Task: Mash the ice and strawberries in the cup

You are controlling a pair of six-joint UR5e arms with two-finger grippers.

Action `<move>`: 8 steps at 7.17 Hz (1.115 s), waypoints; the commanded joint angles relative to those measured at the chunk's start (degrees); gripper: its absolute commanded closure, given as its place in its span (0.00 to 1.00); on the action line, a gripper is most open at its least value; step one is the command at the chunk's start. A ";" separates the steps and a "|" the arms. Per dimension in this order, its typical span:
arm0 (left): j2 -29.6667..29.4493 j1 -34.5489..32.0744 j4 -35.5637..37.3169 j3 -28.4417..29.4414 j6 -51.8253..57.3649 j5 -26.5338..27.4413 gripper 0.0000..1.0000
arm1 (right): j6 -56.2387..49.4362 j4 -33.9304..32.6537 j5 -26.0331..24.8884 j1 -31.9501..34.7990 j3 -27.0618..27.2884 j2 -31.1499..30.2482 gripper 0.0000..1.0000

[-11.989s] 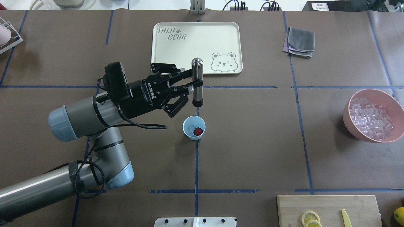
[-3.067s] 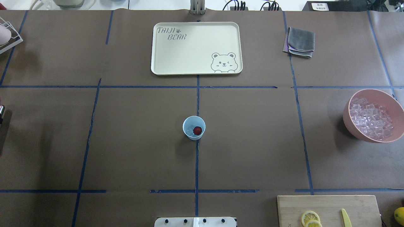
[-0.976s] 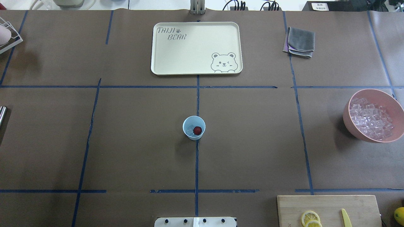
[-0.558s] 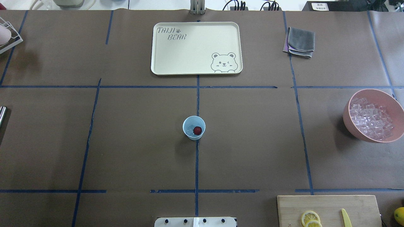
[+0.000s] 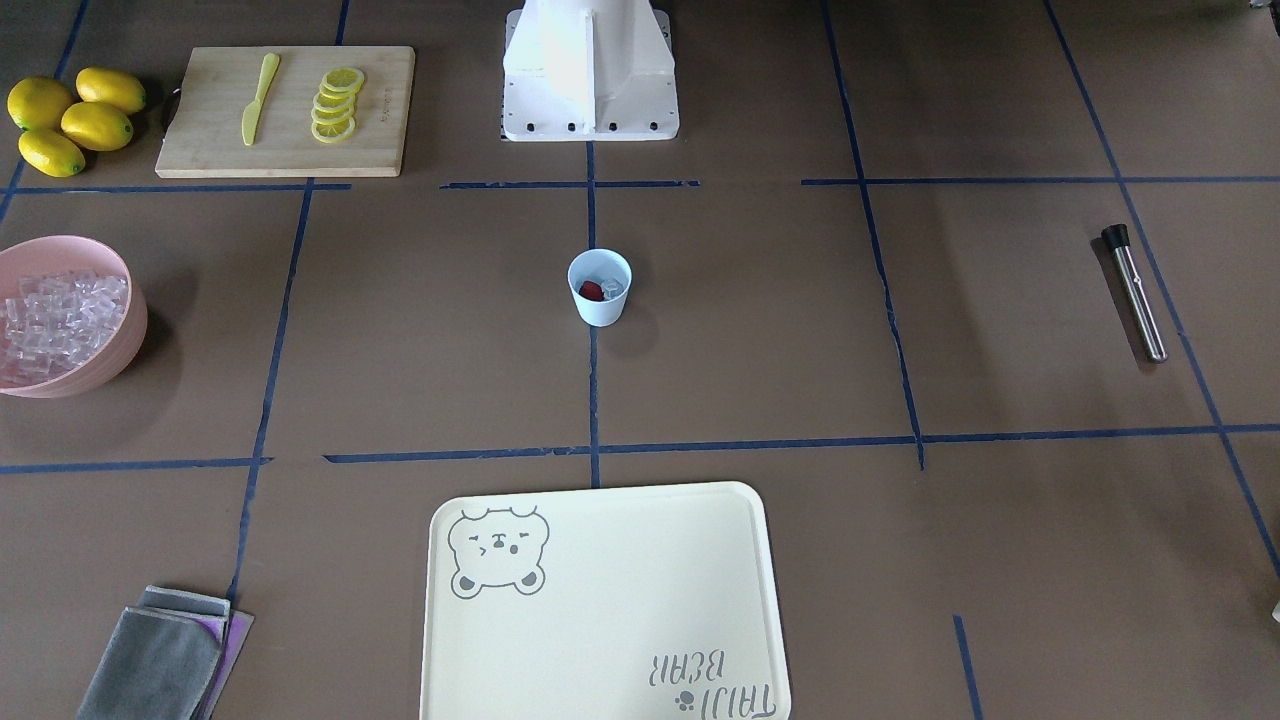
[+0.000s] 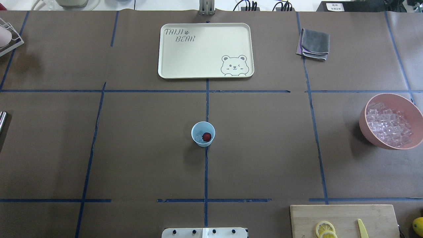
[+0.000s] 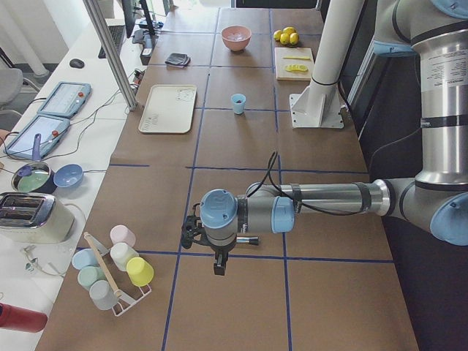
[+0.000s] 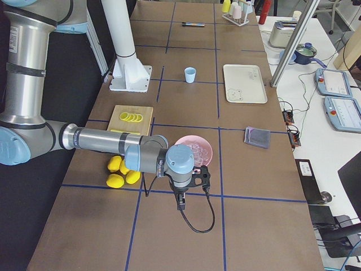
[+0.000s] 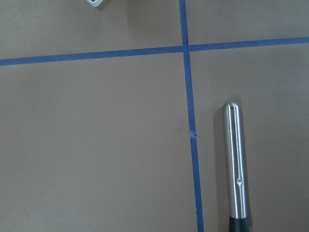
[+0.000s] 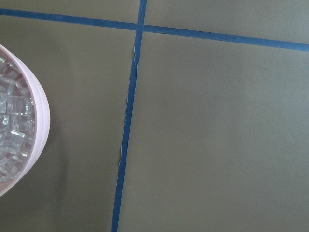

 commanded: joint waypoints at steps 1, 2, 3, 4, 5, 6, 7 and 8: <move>0.04 0.00 0.01 -0.04 0.00 0.00 0.00 | -0.05 0.00 0.00 0.00 -0.04 -0.01 0.00; 0.04 0.00 0.01 -0.12 0.00 0.00 0.00 | -0.05 0.00 0.00 0.00 -0.04 -0.01 0.00; 0.13 0.00 0.01 -0.21 0.00 0.00 0.00 | -0.05 0.00 0.00 0.00 -0.04 -0.01 0.00; 0.13 0.00 0.01 -0.30 0.00 0.00 0.00 | 0.04 0.00 0.00 0.00 0.05 -0.01 0.00; 0.13 0.00 0.01 -0.47 0.00 0.00 0.00 | -0.05 0.00 0.00 0.00 0.05 -0.01 0.01; 0.13 0.00 0.01 -0.47 0.00 0.00 0.00 | 0.04 0.00 0.00 0.00 0.05 -0.01 0.00; 0.13 0.00 0.01 -0.56 0.00 0.00 0.00 | -0.05 0.00 0.00 0.00 0.05 -0.01 0.00; 0.13 0.00 0.01 -0.65 0.00 0.00 0.00 | -0.05 0.00 0.00 0.00 0.05 -0.01 0.00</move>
